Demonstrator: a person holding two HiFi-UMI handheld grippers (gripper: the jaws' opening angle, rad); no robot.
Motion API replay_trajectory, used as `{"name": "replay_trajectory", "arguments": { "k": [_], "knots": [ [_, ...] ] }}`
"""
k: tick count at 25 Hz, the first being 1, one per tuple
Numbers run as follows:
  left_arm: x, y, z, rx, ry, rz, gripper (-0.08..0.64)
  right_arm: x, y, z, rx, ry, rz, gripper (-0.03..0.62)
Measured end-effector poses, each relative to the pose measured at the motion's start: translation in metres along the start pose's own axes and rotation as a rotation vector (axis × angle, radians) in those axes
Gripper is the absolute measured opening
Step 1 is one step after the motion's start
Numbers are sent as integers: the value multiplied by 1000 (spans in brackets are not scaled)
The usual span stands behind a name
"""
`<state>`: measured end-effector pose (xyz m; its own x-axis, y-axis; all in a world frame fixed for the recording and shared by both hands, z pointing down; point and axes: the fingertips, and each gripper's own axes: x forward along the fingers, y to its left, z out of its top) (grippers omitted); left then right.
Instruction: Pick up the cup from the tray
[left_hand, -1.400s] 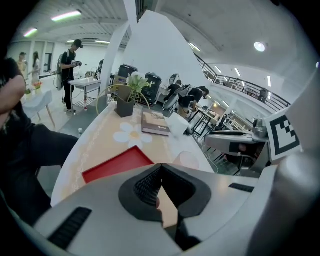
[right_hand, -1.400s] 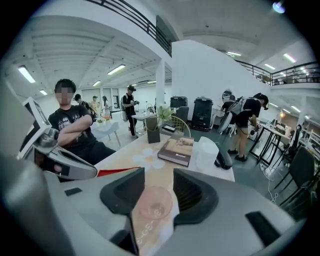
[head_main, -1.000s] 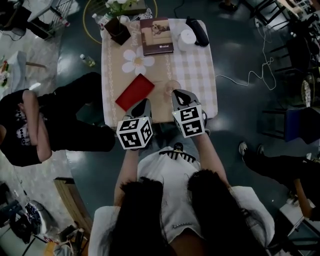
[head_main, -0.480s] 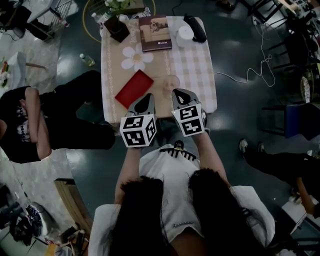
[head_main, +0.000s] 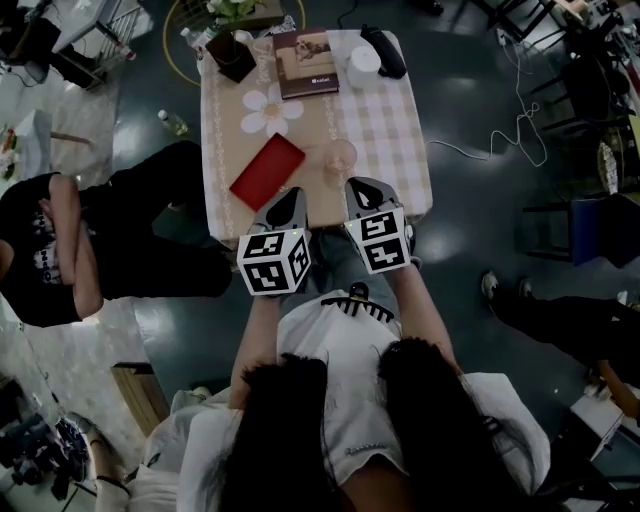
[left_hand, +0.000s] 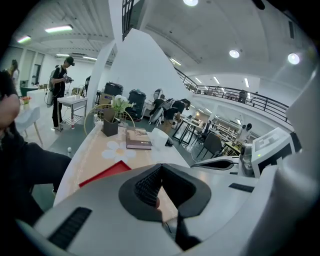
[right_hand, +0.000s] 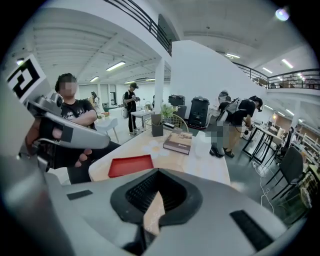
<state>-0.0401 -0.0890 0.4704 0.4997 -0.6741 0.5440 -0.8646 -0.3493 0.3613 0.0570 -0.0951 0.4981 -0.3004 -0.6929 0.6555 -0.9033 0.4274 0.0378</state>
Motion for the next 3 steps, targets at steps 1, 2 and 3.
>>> {"name": "replay_trajectory", "arguments": {
  "k": [1, 2, 3],
  "knots": [
    [-3, 0, -2, 3, 1, 0, 8, -3, 3, -1, 1, -1, -2, 6],
    [-7, -1, -4, 5, 3, 0, 8, -6, 5, -2, 2, -3, -4, 6],
    [-11, -1, -7, 8, 4, 0, 8, -9, 8, -2, 3, -5, -6, 6]
  ]
}}
